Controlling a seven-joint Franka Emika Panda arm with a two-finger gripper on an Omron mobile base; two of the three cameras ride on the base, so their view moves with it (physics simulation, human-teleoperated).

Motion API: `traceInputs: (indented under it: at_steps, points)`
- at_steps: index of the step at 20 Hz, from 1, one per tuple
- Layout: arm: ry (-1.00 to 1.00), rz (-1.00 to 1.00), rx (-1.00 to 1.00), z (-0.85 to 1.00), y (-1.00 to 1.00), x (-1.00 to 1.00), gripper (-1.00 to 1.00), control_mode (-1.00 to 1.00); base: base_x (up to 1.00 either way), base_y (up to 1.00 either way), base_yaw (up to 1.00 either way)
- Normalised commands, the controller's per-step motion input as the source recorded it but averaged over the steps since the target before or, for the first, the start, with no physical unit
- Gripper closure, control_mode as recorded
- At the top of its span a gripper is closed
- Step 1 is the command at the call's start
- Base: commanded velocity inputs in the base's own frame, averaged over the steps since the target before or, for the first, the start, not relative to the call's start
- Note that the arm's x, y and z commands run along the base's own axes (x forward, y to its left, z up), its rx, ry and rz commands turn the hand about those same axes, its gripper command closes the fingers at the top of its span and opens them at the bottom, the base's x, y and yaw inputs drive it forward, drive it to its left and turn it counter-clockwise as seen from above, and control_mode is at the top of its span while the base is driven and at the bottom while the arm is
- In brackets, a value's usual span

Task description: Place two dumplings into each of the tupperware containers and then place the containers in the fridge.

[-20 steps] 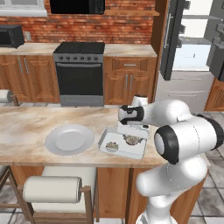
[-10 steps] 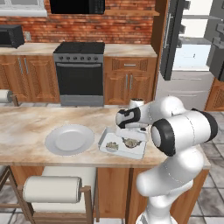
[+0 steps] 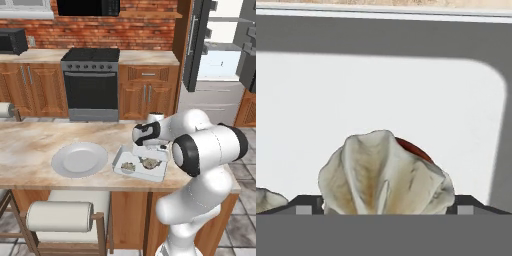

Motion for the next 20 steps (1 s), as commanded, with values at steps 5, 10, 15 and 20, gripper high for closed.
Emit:
traceInputs:
  at_steps: [5,10,15,20]
  points:
    - [0.0,0.0,0.0,0.0,0.0,0.0,-1.0,-1.0,0.0,0.0,0.0]
    - [0.0,-0.02,0.0,0.16,-0.04,-0.36,-1.0,-1.0,0.0,0.0,0.0]
    - [0.0,-0.1,0.0,0.76,-0.37,-0.75,-1.0,-1.0,0.0,0.0,0.0]
    - [0.06,-0.08,0.06,0.32,-0.58,-0.08,-1.0,-1.0,0.0,0.0,0.0]
